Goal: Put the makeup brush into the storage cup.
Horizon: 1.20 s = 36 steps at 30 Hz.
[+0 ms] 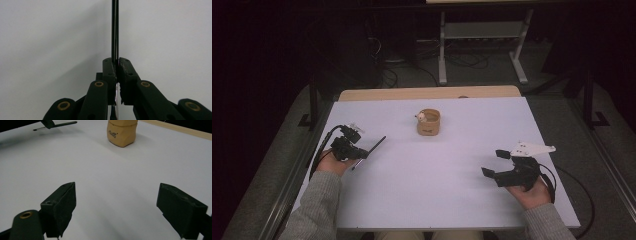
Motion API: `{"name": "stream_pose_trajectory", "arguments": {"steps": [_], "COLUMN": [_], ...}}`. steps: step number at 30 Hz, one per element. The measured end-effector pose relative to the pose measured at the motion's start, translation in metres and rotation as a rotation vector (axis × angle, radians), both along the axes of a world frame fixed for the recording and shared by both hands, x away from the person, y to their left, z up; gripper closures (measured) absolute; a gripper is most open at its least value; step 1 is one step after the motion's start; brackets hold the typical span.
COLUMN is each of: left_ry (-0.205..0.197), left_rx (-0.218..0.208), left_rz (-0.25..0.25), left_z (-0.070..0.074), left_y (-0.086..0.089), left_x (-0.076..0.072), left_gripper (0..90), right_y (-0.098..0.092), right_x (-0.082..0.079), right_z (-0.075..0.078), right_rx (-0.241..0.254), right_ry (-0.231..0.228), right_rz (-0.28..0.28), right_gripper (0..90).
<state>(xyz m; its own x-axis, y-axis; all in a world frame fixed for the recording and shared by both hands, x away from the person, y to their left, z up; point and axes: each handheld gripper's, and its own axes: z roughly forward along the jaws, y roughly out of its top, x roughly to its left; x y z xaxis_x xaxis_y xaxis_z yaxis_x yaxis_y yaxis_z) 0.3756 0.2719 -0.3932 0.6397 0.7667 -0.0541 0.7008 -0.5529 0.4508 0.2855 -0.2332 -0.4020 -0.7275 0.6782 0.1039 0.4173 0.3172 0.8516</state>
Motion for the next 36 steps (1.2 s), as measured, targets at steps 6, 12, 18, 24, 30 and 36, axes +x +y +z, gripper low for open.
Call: {"name": "stream_pose_trajectory", "arguments": {"steps": [6, 12, 18, 24, 30, 36], "left_ry": [-0.026, -0.047, -0.073, -0.08, -0.084, -0.088], "left_rx": [-0.007, -0.014, -0.017, -0.029, -0.041, -0.026], "left_rz": [-0.038, -0.087, -0.132, -0.168, -0.197, -0.251], "left_z": [0.01, 0.022, 0.037, 0.043, 0.044, 0.05], "left_y": [-0.006, -0.012, -0.023, -0.03, -0.036, -0.048], "left_x": [-0.004, -0.008, -0.013, -0.015, -0.018, -0.022], "left_gripper": [84.1, 84.1, 84.1, 84.1, 84.1, 84.1], "right_y": [-0.001, 0.0, 0.003, 0.009, 0.019, 0.038], "right_x": [0.001, 0.004, 0.008, 0.013, 0.02, 0.029], "right_z": [0.014, 0.031, 0.046, 0.062, 0.08, 0.095], "right_rx": [-0.018, -0.035, -0.061, -0.085, -0.11, -0.155], "right_ry": [-0.015, -0.033, -0.051, -0.055, -0.051, -0.058], "right_rz": [0.019, 0.035, 0.07, 0.111, 0.176, 0.24], "right_gripper": [16.2, 16.6, 18.2, 18.5, 18.5, 18.5]}}
